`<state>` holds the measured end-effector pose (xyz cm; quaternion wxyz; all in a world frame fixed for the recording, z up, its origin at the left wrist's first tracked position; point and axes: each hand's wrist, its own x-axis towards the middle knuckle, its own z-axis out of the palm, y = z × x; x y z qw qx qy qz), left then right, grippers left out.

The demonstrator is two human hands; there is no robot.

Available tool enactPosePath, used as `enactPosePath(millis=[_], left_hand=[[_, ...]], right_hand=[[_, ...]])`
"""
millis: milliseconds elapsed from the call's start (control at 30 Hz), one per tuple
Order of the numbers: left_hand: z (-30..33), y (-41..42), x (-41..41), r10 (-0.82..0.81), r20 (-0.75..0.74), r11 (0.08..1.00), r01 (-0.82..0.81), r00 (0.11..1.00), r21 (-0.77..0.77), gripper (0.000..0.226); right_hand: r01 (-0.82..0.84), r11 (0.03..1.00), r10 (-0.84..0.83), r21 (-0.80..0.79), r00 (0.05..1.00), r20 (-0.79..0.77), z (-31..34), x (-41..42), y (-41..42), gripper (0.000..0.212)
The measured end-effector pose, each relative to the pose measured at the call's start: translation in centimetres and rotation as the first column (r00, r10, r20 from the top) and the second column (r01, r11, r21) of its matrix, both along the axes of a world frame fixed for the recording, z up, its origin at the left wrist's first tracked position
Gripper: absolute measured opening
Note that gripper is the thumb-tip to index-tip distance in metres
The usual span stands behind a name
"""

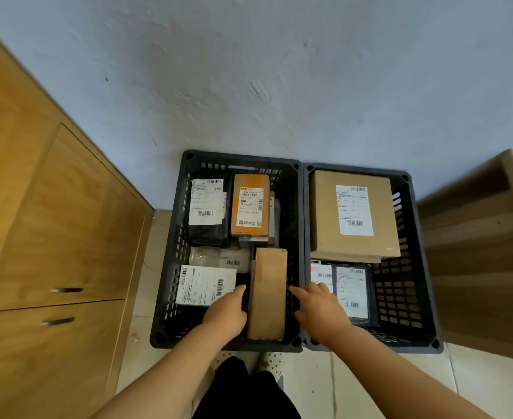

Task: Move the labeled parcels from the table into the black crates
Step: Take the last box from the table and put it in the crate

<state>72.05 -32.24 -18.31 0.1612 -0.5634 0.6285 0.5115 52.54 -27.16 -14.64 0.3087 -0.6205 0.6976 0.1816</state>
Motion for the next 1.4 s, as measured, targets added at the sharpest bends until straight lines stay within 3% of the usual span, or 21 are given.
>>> enactPosePath(millis=[300,433,633,867,1033,1133,1400], left_hand=[[5.8,-0.1,-1.1,-0.134,-0.009,0.978,0.131,0.991,-0.165,0.06],[5.0,1.2,-1.5,-0.176,0.028,0.978,0.178,0.984,-0.111,0.06],[1.9,2.5,-2.4,-0.071,0.019,0.997,0.072,0.997,-0.035,0.049],[-4.8,2.3,-3.3,0.056,0.086,0.998,-0.057,0.995,0.01,0.063],[-6.0,2.6,-3.7,0.115,0.079,0.987,-0.105,0.99,-0.121,0.022],[-5.6,2.9,-3.4,0.158,0.071,0.97,-0.141,0.985,-0.197,0.019],[-5.0,2.8,-2.0,0.189,0.06,0.936,-0.161,0.98,-0.312,0.014]], right_hand=[[0.042,0.997,-0.042,-0.067,0.999,-0.001,5.9,-1.9,2.0,0.052],[0.019,0.999,-0.018,-0.034,0.999,0.028,4.9,-1.9,2.9,0.05],[0.03,0.999,-0.032,0.011,0.971,0.235,0.5,1.0,3.4,0.052],[0.091,0.983,-0.116,0.158,0.981,0.158,-4.9,3.6,1.8,0.075],[0.151,0.979,-0.175,0.139,0.967,0.183,-6.0,4.8,1.4,0.076],[0.108,0.981,-0.133,0.161,0.98,0.151,-5.8,5.3,1.3,0.087],[0.103,0.984,-0.12,0.142,0.986,0.12,-6.0,5.8,0.8,0.086]])
